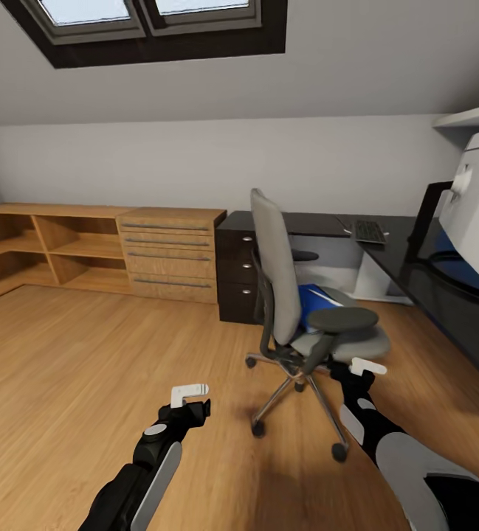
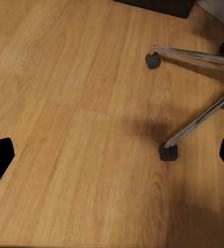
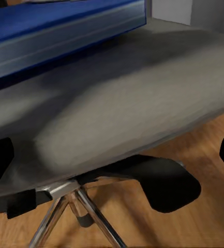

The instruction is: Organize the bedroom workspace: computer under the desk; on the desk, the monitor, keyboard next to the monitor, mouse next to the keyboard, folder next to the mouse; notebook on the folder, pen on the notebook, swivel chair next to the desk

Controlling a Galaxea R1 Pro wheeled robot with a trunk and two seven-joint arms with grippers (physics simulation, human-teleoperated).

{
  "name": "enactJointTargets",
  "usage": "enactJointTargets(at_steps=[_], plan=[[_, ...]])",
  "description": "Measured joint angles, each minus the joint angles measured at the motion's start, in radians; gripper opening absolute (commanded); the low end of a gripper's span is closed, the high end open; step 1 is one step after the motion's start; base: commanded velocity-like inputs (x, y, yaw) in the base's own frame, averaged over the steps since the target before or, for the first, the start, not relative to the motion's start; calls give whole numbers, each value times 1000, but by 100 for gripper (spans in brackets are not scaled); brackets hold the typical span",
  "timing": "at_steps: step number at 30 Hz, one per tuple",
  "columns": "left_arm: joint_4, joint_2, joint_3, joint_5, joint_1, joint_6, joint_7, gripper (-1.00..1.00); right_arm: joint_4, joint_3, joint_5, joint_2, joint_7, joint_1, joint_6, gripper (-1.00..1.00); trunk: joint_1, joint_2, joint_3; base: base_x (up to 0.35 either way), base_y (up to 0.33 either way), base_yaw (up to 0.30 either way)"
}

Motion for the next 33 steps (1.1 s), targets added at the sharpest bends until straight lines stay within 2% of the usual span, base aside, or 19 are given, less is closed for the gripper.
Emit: enactJointTargets(at_steps=[33], plan=[[2, 0, 0, 0, 0, 0, 0, 100, 0, 3, 1, 3, 1, 0, 1, 100, 0, 0, 0, 0, 0, 253]])
